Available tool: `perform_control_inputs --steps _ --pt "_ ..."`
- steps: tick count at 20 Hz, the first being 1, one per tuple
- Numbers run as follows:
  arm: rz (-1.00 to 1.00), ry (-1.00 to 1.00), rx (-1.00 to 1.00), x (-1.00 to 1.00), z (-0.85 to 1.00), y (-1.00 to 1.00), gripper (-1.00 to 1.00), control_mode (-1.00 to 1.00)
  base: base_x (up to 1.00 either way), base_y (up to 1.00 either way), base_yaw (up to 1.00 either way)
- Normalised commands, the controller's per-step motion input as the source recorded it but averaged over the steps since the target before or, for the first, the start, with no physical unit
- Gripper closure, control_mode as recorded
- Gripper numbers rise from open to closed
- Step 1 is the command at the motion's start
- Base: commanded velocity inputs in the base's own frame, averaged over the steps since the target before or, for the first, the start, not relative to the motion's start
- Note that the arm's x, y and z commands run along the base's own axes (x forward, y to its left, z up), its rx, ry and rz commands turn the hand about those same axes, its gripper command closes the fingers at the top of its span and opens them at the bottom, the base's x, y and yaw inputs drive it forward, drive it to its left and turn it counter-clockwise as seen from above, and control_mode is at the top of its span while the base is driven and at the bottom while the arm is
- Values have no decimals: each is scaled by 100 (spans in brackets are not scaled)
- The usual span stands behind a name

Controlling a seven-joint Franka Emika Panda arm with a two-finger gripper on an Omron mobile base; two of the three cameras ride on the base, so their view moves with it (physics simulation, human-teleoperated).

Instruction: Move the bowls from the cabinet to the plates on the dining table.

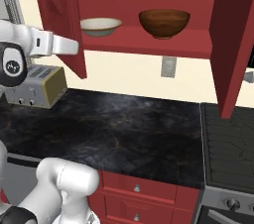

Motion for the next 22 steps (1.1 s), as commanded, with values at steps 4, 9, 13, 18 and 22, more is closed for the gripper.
perform_control_inputs --steps 4,9,13,18,22 --pt "-4 -2 -4 -78 0 6 100 -100 0 0 0" --pt "-2 -4 -3 -79 0 3 100 -100 0 0 0" --pt "-1 -5 -2 -81 0 1 100 -100 0 0 0" --pt "0 -4 -2 -77 0 0 100 -100 0 0 0" --pt "0 -4 -2 -78 -1 0 100 -100 0 0 0"
